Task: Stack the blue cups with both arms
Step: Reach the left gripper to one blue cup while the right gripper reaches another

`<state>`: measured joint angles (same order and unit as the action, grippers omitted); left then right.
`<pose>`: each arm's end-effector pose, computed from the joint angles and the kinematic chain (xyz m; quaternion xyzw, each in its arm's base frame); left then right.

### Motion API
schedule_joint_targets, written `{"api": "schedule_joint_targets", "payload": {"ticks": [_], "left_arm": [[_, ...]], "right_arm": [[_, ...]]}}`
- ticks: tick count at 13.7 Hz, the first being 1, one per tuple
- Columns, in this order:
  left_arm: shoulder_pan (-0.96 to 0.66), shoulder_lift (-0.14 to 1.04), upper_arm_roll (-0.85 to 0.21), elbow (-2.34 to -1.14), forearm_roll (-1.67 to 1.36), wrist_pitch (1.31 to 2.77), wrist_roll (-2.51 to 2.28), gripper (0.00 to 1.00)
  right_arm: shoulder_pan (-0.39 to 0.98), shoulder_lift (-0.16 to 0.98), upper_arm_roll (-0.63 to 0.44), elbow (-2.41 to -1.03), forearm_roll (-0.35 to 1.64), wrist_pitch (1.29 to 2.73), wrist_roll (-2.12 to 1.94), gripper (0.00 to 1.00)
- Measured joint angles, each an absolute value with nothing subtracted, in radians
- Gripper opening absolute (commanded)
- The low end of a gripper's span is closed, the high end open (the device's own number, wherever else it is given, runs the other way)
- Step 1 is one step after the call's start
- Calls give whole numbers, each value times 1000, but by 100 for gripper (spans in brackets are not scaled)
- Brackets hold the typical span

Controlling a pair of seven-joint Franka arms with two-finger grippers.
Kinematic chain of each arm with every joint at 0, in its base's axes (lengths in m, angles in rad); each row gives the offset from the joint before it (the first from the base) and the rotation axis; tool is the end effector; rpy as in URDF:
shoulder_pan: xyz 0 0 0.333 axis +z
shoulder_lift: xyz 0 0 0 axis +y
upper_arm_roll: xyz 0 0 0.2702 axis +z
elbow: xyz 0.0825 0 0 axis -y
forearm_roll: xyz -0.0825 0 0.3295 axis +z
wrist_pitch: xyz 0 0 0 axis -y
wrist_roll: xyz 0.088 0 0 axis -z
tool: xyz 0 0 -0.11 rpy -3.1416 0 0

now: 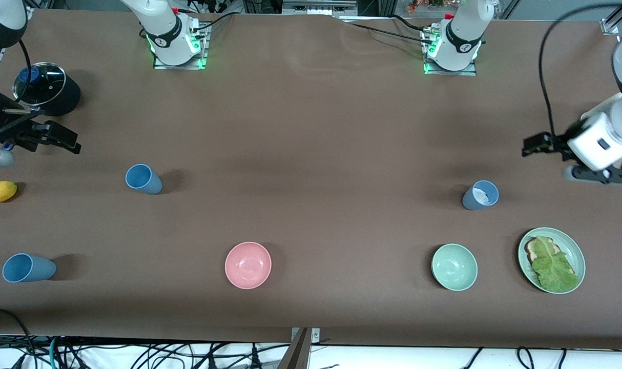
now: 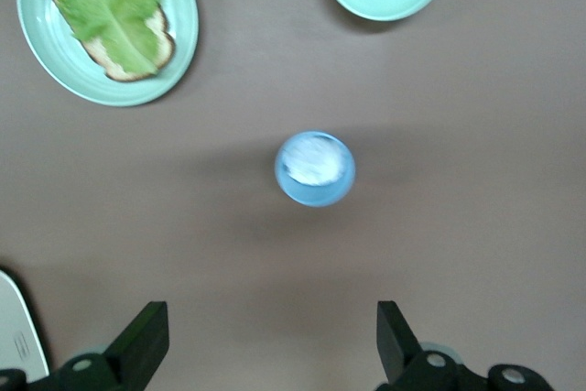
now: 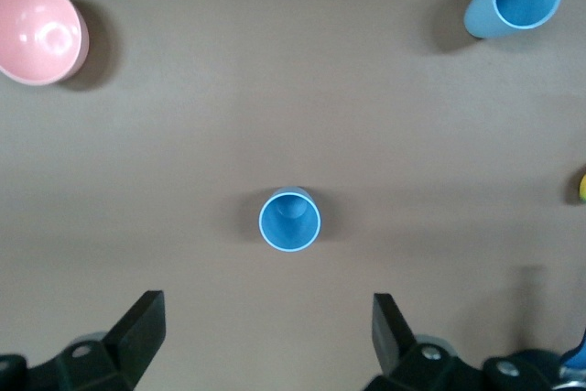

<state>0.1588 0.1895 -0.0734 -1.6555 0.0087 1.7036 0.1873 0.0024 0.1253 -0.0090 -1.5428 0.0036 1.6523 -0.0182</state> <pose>0.5408 0.0495 0.4520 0.9962 -0.0515 -0.0694 0.0122 0.5378 -0.0029 0.5295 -1.0000 -0.0057 0.0079 0.0013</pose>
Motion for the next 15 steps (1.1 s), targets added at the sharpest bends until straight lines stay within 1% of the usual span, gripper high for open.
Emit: {"api": "schedule_joint_targets", "payload": {"ticks": [2,4,7,9,11,12,13,14,15], "left_arm": [[194,255,-72,-1664,9,1794,226,100],[193,316,-77,-1689,9,1871,228,100],[179,344,-83,-1816,9,2006,227,100],[174,344,-85,-1897,9,2096,217,100],[162,344,-88,-1966,9,2188,201,99],[153,344,-89,-2001,9,2235,196,89],[145,345,-89,-2029,12,2275,193,71],[140,348,-89,-2048,27,2303,190,48],[139,354,-89,-2057,48,2322,184,29]], "right_arm": [[-18,159,-11,-1547,-6,1641,-95,100],[-39,211,-15,-1551,-22,1629,-118,100],[-55,270,-21,-1568,-25,1632,-121,100],[-56,286,-22,-1617,-26,1693,-121,100],[-56,291,-24,-1694,-31,1791,-121,100],[-56,293,-26,-1742,-35,1857,-121,100],[-56,294,-27,-1794,-36,1931,-121,100],[-56,296,-28,-1850,-37,2008,-121,100],[-56,297,-28,-1900,-37,2071,-121,100]]}}
